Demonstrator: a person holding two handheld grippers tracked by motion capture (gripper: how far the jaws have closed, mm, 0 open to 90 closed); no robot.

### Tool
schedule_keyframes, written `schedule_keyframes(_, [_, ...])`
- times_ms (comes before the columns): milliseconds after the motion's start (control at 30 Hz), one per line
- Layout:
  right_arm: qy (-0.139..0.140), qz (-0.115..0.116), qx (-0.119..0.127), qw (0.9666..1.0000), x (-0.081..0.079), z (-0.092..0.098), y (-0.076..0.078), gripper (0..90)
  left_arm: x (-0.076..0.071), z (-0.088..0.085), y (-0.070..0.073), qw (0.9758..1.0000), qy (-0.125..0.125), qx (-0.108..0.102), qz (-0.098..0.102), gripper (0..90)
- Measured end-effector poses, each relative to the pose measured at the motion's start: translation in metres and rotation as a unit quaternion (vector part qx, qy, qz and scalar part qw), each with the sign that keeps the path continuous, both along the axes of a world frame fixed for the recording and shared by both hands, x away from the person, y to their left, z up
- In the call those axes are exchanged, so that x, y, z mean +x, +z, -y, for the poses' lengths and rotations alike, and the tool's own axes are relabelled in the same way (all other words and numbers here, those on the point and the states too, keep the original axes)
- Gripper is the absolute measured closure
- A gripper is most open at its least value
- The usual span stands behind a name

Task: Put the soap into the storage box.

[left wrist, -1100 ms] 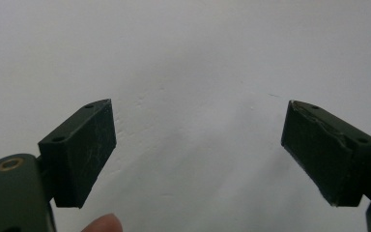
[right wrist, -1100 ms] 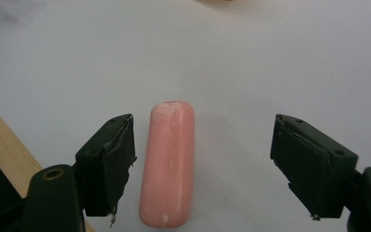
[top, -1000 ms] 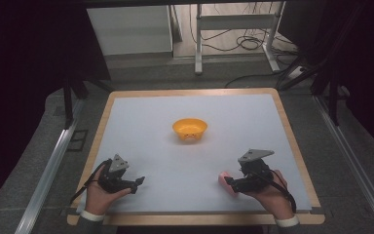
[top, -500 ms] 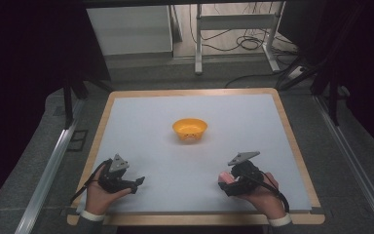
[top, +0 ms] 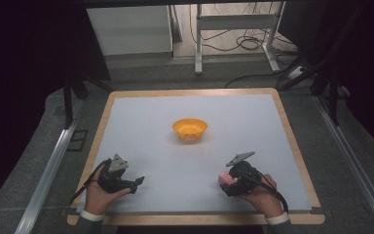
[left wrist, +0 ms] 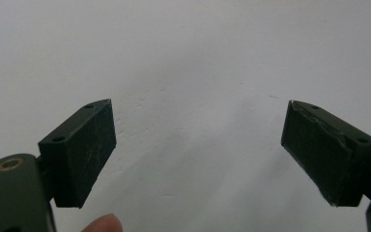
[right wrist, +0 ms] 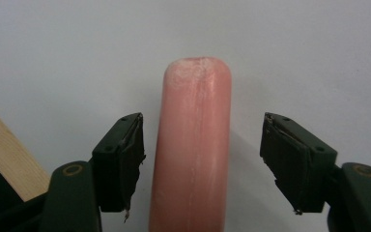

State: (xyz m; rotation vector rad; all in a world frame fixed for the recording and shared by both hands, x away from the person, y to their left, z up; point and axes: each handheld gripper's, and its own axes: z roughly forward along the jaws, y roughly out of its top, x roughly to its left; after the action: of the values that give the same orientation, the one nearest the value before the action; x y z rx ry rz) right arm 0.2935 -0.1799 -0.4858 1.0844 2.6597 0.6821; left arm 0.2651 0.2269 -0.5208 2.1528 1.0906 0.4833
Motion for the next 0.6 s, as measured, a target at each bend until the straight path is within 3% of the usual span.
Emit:
schedule_keyframes(300, [0.008,-0.018,-0.010,0.9998,0.0027,-0.0016,-0.0073,40.5,0.0000,-0.0004,0.0003,1.0000,0.000,0.001,0.000,12.8])
schedule_keyframes(433, [0.016,-0.026,-0.014,0.9994,0.0038,-0.0022,-0.0103,49.4,-0.0001,-0.0003,0.0003,1.0000,0.000,0.000,0.000,12.7])
schedule_keyframes(467, [0.021,-0.032,-0.011,0.9992,0.0036,-0.0024,-0.0105,55.0,-0.0001,-0.0007,0.0005,1.0000,0.000,-0.001,0.000,12.7])
schedule_keyframes(600, [0.022,-0.031,-0.014,0.9992,0.0034,-0.0022,-0.0095,58.8,-0.0005,-0.0026,0.0020,1.0000,0.002,-0.003,0.003,12.8])
